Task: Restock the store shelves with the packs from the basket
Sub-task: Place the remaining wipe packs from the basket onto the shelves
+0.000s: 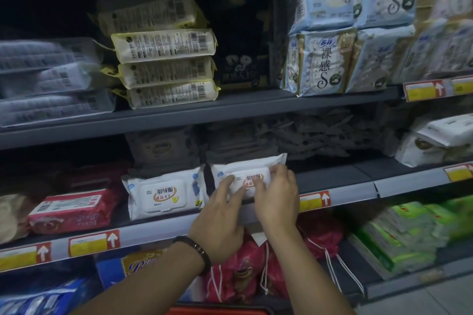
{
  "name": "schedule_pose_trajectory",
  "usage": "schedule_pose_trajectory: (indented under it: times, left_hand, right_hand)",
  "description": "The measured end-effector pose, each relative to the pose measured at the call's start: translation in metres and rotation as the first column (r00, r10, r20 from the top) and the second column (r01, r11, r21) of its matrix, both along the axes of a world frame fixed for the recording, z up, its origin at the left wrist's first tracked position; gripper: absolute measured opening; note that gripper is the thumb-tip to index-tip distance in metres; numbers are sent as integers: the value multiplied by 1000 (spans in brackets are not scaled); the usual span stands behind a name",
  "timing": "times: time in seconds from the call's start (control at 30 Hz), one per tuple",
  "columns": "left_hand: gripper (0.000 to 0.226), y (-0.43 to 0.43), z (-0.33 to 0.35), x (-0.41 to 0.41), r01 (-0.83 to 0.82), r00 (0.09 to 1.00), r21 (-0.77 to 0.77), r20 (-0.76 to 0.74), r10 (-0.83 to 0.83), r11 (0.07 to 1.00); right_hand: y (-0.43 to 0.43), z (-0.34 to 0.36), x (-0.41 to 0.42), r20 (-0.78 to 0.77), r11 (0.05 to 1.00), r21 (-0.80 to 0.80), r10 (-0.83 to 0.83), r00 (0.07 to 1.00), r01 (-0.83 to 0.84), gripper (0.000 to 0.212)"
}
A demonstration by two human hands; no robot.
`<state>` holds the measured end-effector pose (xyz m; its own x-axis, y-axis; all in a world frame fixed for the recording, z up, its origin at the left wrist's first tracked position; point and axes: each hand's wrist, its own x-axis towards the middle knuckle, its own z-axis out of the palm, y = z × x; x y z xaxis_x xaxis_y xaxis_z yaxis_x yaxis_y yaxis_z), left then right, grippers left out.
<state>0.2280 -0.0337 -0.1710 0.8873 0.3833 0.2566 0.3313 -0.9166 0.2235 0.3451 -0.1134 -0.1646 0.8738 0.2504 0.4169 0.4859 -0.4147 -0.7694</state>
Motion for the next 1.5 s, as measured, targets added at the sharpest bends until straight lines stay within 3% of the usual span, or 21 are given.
schedule_pose_trajectory:
  times: [0.27, 0.4, 0.57, 0.67, 0.73, 0.83, 0.93, 1.03, 1.1, 1.13, 1.2, 1.27, 1.33, 1.43, 1.5]
  left_hand:
    - [86, -5, 9, 11, -36, 992, 54, -119, 43, 998]
    - [79, -6, 23, -3, 8, 990, 68, -139, 2, 998]
    - [36, -3, 27, -56, 139, 978, 31, -161, -132, 990]
    - [23, 6, 15, -110, 169, 930, -10, -330, -163, 986]
    - [22, 11, -2, -150, 165, 874, -61, -453, -174, 984]
    - [26, 19, -39, -201, 104, 786, -151, -594, -174, 983]
    - [29, 32, -75, -229, 8, 705, -227, -689, -167, 974]
    - [45, 35, -90, -230, -12, 490, -177, -859, -148, 984]
    - [41, 33, -86, -224, -7, 516, -237, -833, -200, 971]
    - [37, 34, -83, -221, -2, 579, -266, -786, -216, 964]
    - [34, 38, -74, -218, 1, 658, -276, -724, -208, 961]
    - [37, 48, -72, -218, -27, 646, -258, -742, -180, 966]
    - [40, 58, -71, -221, -57, 602, -259, -779, -173, 964]
    - [43, 71, -73, -225, -86, 533, -254, -829, -171, 963]
    - [44, 76, -76, -226, -85, 503, -266, -843, -189, 960]
  right_hand:
    - [-18, -1, 6, 41, 989, -118, 100, 994, -94, 45]
    - [-37, 3, 0, -46, 975, -107, 189, 981, -193, 40]
    - [-52, 0, -26, -5, 971, -123, 207, 978, -206, 35]
    - [-51, -5, -46, -80, 912, -251, 314, 946, -324, 15]
    - [-46, -13, -67, -157, 787, -394, 451, 878, -475, 8]
    - [-29, -40, -105, -309, 491, -600, 585, 749, -631, 16]
    - [-7, -81, -142, -541, 169, -665, 562, 626, -727, 31]
    - [13, -135, -175, -668, -83, -674, 493, 558, -734, 35]
    - [22, -176, -194, -714, -177, -662, 445, 540, -729, 45]
    - [26, -197, -202, -731, -183, -649, 418, 539, -738, 47]
    - [33, -232, -215, -786, -74, -583, 305, 538, -809, 41]
    - [40, -259, -224, -820, 101, -526, 205, 535, -844, 34]
    - [47, -281, -229, -768, 180, -576, 213, 604, -797, 51]
    - [48, -305, -240, -570, 114, -751, 385, 726, -650, 92]
    - [48, -322, -251, -448, 30, -837, 537, 715, -546, 108]
